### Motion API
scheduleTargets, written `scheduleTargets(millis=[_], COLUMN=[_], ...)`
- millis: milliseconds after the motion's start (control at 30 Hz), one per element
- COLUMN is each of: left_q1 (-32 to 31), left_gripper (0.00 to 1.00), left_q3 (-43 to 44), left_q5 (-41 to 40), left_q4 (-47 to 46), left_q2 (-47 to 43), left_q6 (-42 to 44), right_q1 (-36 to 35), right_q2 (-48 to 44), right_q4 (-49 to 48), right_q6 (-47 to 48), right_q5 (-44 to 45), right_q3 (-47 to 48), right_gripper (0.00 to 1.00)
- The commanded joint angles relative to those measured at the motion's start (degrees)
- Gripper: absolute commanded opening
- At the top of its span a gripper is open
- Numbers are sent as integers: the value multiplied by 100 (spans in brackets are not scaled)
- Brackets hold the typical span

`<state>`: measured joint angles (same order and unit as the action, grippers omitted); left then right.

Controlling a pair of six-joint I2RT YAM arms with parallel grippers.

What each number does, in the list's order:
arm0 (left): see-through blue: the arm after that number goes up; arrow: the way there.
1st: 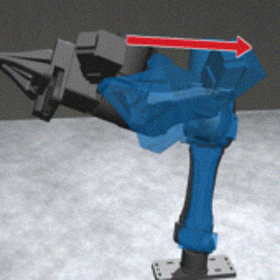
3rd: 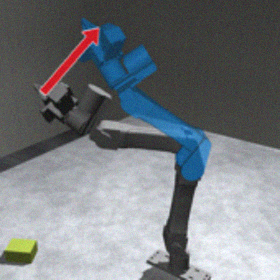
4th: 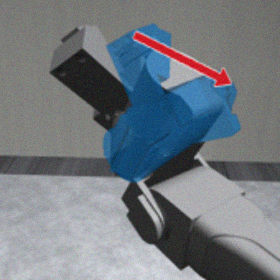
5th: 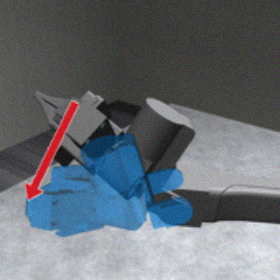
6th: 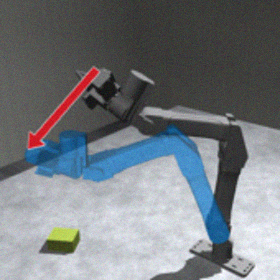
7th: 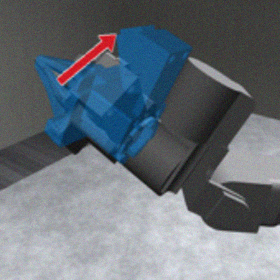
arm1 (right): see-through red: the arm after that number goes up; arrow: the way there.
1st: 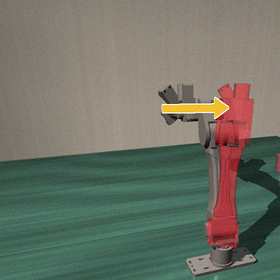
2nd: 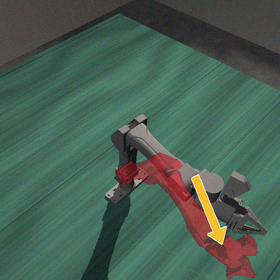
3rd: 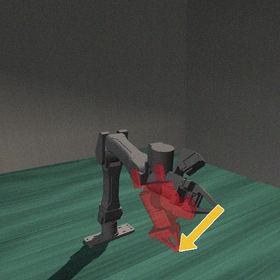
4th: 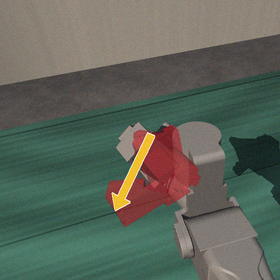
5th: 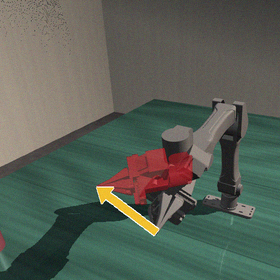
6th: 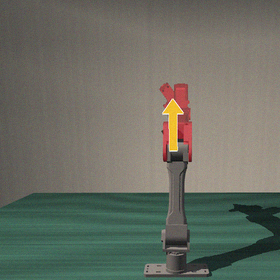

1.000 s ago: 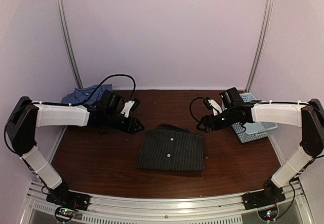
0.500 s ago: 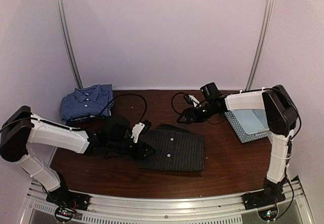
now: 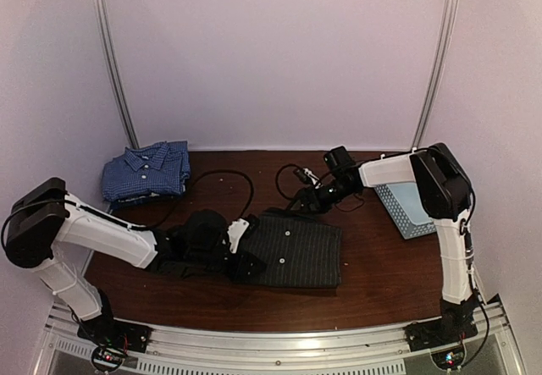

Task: Fold and stack the long sleeve shirts
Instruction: Pick up the square-folded shirt from the center of the board.

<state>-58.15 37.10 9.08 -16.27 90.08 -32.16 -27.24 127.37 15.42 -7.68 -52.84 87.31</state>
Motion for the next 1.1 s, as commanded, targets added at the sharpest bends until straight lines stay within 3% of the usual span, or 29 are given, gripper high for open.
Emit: scheduleTargets(millis=[0,167,633,933,1067], left_q1=[-41,-49,-49,-50,-51], left_gripper=[38,38,38,38,38], left_q3=[-87,-141,-95,13,25], left_q5=[-108,-198,-724,-1023,-1026], left_q4=[-341,-272,692,1012,1012], left_q2=[158,206,33,116,106], left_q6=[-120,-127,434,729,713], right_q1=[-12,-66,-439,-919,-963], right_q2=[97,-142,-824,-638,-550], right_q4=[411,656,888,706,511], right_q6=[285,589,841,768,553], right_q5=[-393,-392,-146,-593,-907], right_q3=[-152,-458,-1381,-1390,-1387], right_gripper=[87,85,64,55,45])
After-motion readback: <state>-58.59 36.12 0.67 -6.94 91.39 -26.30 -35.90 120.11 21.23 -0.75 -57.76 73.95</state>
